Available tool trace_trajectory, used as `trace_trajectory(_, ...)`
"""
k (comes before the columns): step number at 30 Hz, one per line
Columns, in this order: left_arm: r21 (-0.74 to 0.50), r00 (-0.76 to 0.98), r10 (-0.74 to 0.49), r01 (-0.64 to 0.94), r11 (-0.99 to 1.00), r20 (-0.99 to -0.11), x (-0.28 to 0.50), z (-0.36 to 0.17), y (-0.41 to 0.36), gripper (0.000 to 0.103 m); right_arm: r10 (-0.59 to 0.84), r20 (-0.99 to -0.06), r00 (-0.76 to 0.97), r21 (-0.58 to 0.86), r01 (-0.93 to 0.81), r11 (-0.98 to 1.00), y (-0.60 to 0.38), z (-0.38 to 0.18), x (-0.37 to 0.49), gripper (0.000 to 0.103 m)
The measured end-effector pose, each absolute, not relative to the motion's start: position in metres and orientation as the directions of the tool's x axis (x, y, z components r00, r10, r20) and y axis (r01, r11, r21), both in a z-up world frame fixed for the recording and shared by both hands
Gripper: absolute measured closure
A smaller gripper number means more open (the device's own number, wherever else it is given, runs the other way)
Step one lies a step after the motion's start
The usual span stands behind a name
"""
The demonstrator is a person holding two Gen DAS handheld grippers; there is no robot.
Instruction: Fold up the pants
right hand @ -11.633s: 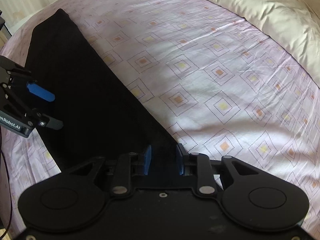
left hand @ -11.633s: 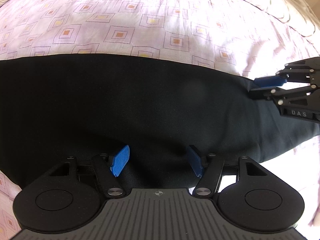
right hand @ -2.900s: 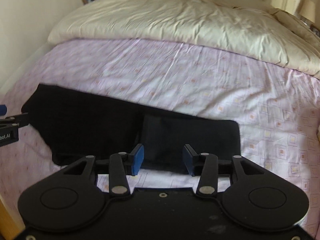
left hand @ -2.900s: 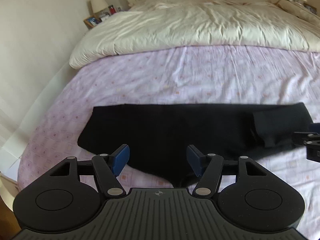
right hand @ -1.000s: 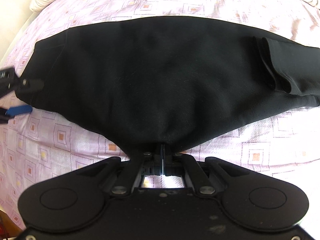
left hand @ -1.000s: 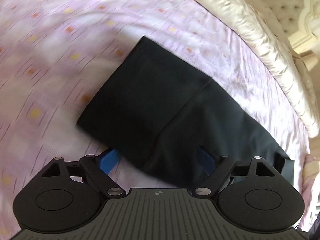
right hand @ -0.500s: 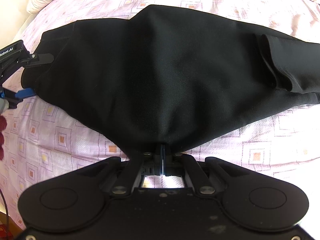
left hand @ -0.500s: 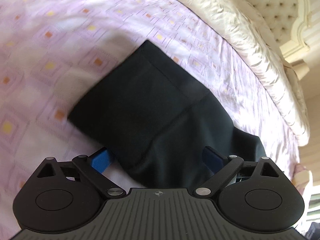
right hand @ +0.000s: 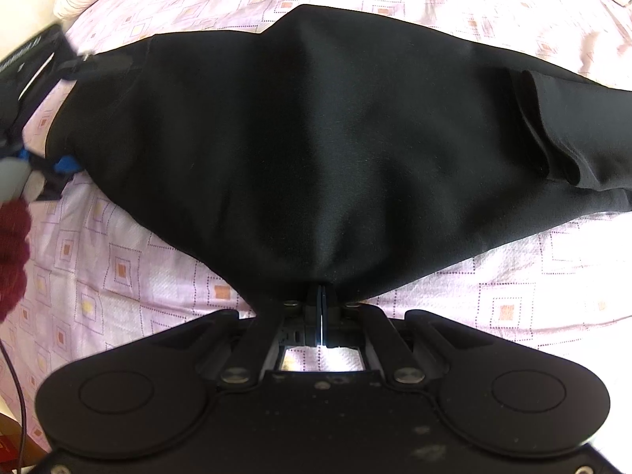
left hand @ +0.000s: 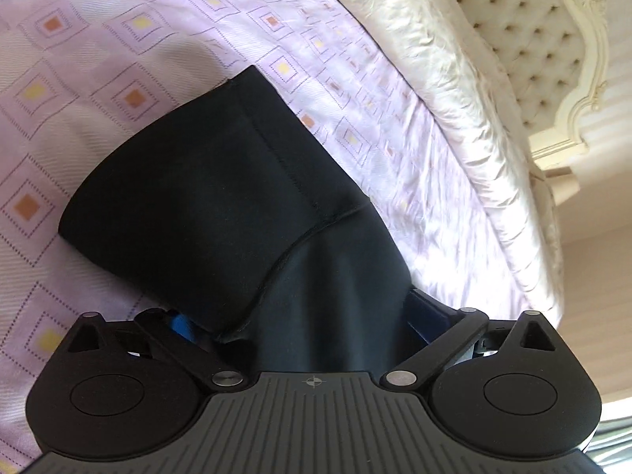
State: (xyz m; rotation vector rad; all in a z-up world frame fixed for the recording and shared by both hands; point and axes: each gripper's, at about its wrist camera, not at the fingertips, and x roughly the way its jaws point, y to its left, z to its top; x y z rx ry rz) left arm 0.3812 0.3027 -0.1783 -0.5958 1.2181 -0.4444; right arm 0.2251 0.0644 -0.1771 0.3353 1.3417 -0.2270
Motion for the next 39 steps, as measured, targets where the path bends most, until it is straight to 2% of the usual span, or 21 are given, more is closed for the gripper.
trace_trajectory(1,-0.631,0.293,-0.605,0.01,0.776,-0.74,0.38,-0.177,0.301,0.002,0.03,-0.976,0.216,0.105,0.346,0.932,0.065,-0.177,0.225,0.102)
trace_trajectory(2,-0.616,0.295,-0.593,0.019,0.788,-0.749,0.378,-0.175,0.299,0.01,0.028,-0.976,0.218,0.103,0.341,0.934,0.066,-0.178,0.225,0.102)
trace_trajectory(4,-0.555,0.306,-0.535,0.025,0.831,-0.788,0.374,-0.168,0.302,0.068,0.023,-0.975,0.221,0.098,0.332,0.938,0.069,-0.178,0.225,0.102)
trace_trajectory(5,-0.524,0.294,-0.506,0.02,0.852,-0.811,0.374,-0.166,0.304,0.09,0.021,-0.975,0.222,0.095,0.329,0.939,0.07,-0.178,0.224,0.102)
trace_trajectory(7,-0.529,0.296,-0.509,0.014,0.849,-0.809,0.372,-0.16,0.307,0.09,0.017,-0.975,0.222,0.091,0.328,0.94,0.071,-0.176,0.225,0.102)
trace_trajectory(12,-0.467,0.369,-0.499,0.177,0.866,-0.784,0.351,-0.112,0.291,0.09,0.004,-0.975,0.22,0.074,0.309,0.948,0.078,-0.177,0.227,0.102)
trace_trajectory(19,-0.387,0.458,-0.467,0.262,0.884,-0.756,0.309,-0.068,0.27,0.09,0.005,-0.977,0.213,0.061,0.256,0.965,0.084,-0.181,0.231,0.101)
trace_trajectory(28,-0.312,0.521,-0.375,0.207,0.927,-0.767,0.299,-0.042,0.231,0.09,0.088,-0.959,0.268,0.148,0.214,0.966,0.069,-0.177,0.224,0.101)
trace_trajectory(31,-0.257,0.545,-0.321,0.192,0.947,-0.775,0.289,-0.028,0.212,0.09,0.154,-0.904,0.4,0.258,0.221,0.941,0.044,-0.156,0.208,0.093)
trace_trajectory(34,-0.212,0.561,-0.277,0.179,0.961,-0.78,0.279,-0.016,0.188,0.09,0.189,-0.858,0.477,0.33,0.232,0.915,0.014,-0.13,0.19,0.091)
trace_trajectory(39,-0.118,0.576,-0.22,0.209,0.971,-0.787,0.257,-0.009,0.129,0.09,0.186,-0.848,0.496,0.335,0.231,0.913,-0.038,-0.112,0.158,0.085)
